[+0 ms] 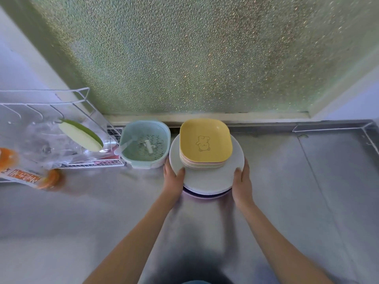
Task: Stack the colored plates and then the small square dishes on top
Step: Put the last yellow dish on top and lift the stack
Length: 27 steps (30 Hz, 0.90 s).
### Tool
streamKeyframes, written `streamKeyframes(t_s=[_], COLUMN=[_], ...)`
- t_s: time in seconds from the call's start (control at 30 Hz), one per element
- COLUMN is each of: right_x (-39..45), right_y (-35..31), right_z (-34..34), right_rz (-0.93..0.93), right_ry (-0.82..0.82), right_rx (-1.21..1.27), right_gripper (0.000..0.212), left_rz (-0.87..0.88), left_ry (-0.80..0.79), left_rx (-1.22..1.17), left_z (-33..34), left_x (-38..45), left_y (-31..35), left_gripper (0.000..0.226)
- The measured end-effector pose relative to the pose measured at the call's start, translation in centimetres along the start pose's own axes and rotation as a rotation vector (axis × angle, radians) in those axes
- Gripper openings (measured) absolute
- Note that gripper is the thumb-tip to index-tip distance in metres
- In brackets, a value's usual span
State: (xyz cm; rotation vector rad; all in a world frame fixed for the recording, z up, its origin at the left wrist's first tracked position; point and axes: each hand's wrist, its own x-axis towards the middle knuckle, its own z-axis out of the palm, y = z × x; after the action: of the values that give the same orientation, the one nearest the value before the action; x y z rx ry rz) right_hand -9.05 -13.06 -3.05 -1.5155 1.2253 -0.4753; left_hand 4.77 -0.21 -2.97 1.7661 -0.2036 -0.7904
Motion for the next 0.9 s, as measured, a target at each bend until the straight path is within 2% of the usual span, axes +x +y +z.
streamKeyframes(t_s=[0.1,0.17,0.27,0.37,0.47,0.53,0.67,0.7,0.77,0.83,0.9], right_x=[0.0,0.3,1.4,3.8,5.9,6.0,4.6,3.9,2.6,1.5,1.7], right_y=[-0.5,-1.1,-3.7,-7.9,-10.7,-11.0,-9.3,-8.8,-7.9,-7.3,-7.3], right_z=[0.0,-0.3,-0.8,0.2,2.3,2.8,2.4,2.3,1.8,1.4,1.1], right_rz=[0.034,0.067,-0.006,-0.139,-0.112,-0.077,-0.077,-0.082,-0.081,-0.045,-0.007], right_ry=[-0.009,-0.017,0.05,0.0,-0.136,-0.164,-0.017,0.061,0.215,0.28,0.284], right_rx=[-0.004,0.004,0.04,0.1,0.001,-0.093,-0.061,-0.008,0.078,0.048,0.032], right_gripper=[0.048,0.05,0.05,0.048,0.044,0.05,0.053,0.048,0.027,0.004,0.009], left_rz=[-0.048,-0.038,0.169,0.219,0.151,0.133,0.167,0.177,0.09,-0.031,-0.043], left_ry=[0.024,0.131,0.285,0.183,0.127,0.135,0.09,0.057,0.018,0.06,0.185], left_rx=[0.062,0.139,0.197,0.164,0.079,0.063,0.06,0.05,-0.01,-0.086,-0.141], left_z=[0.1,0.3,1.3,3.1,4.8,5.3,4.7,4.2,3.1,2.1,2.3], left_x=[-0.2,-1.3,-4.2,-5.5,-5.3,-5.0,-4.3,-3.7,-1.8,-0.1,-0.6], left_y=[0.5,1.0,1.9,3.4,4.5,4.7,4.5,4.4,4.4,4.9,5.8], left_gripper=[0.075,0.065,0.058,0.062,0.071,0.073,0.067,0.063,0.055,0.053,0.053])
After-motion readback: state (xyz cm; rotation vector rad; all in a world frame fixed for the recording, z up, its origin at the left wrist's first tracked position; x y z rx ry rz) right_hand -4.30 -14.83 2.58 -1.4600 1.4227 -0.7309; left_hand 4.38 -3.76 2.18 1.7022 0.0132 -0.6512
